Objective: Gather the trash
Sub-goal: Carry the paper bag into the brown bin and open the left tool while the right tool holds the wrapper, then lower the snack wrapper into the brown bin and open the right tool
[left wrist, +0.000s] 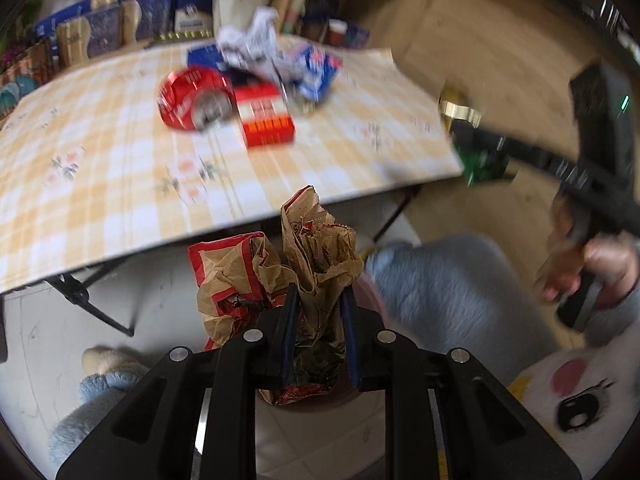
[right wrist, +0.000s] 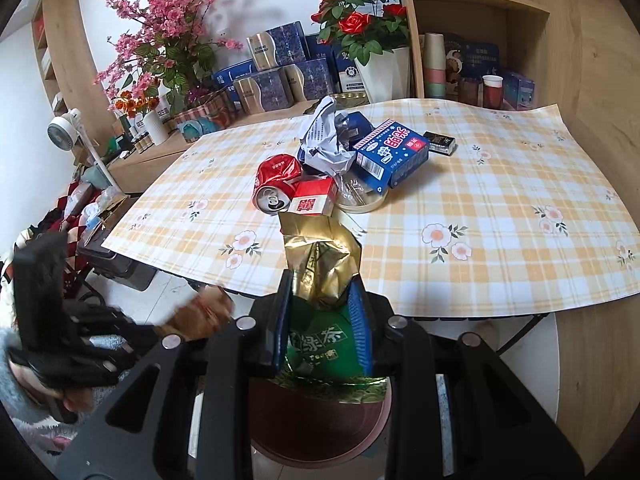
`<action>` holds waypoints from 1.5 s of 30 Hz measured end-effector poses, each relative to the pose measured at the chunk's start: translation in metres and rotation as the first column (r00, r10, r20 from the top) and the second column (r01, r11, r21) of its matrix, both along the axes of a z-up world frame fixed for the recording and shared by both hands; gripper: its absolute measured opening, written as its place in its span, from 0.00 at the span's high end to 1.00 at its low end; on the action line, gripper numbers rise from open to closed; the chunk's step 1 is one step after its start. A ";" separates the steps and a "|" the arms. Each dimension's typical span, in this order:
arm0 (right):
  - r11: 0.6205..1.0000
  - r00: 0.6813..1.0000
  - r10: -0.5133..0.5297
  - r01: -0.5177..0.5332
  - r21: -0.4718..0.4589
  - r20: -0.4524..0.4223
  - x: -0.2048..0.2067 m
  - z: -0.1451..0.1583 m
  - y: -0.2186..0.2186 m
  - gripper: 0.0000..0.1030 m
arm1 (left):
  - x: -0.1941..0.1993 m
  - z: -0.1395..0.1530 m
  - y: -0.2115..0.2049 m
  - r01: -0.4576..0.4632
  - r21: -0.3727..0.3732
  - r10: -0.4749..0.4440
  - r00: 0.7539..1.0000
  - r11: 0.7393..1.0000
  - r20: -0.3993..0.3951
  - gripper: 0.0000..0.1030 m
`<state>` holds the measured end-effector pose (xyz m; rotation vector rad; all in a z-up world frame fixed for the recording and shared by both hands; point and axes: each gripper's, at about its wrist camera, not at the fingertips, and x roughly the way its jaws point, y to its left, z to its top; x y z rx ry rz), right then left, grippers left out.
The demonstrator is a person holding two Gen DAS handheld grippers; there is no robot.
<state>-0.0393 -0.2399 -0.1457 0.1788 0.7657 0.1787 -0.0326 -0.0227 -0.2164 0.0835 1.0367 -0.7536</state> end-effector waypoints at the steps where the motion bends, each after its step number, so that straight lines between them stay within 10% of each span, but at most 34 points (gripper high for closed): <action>1: 1.000 1.000 -0.001 0.001 0.003 -0.001 0.000 -0.001 -0.001 0.71 | 0.001 -0.006 -0.004 0.012 0.014 -0.012 1.000 1.000 -0.008 0.80; 18: 0.999 0.995 -0.042 0.044 0.019 -0.085 0.012 -0.035 -0.031 0.71 | 0.026 -0.136 -0.088 0.218 0.217 -0.168 0.960 0.952 -0.226 0.77; 21: 0.998 0.994 -0.053 0.055 0.012 -0.093 0.014 -0.038 -0.035 0.71 | 0.031 -0.142 -0.094 0.212 0.152 -0.173 0.957 0.965 -0.234 0.65; 23: 0.998 0.993 -0.057 0.058 0.007 -0.100 0.014 -0.041 -0.036 0.71 | 0.032 -0.143 -0.095 0.202 0.108 -0.175 0.961 0.974 -0.216 0.35; 26: 0.998 0.992 -0.061 0.061 0.001 -0.108 0.012 -0.044 -0.036 0.71 | 0.037 -0.138 -0.092 0.165 0.088 -0.145 0.968 0.982 -0.204 0.32; 36: 1.000 0.989 -0.023 0.020 -0.023 -0.143 0.007 -0.064 -0.021 0.71 | 0.044 -0.038 -0.023 -0.083 -0.002 0.083 0.992 0.997 0.093 0.14; 45: 0.994 0.980 0.088 -0.097 -0.042 -0.178 0.012 -0.105 0.024 0.71 | 0.002 0.022 0.052 -0.365 0.012 0.325 0.843 0.931 0.429 0.06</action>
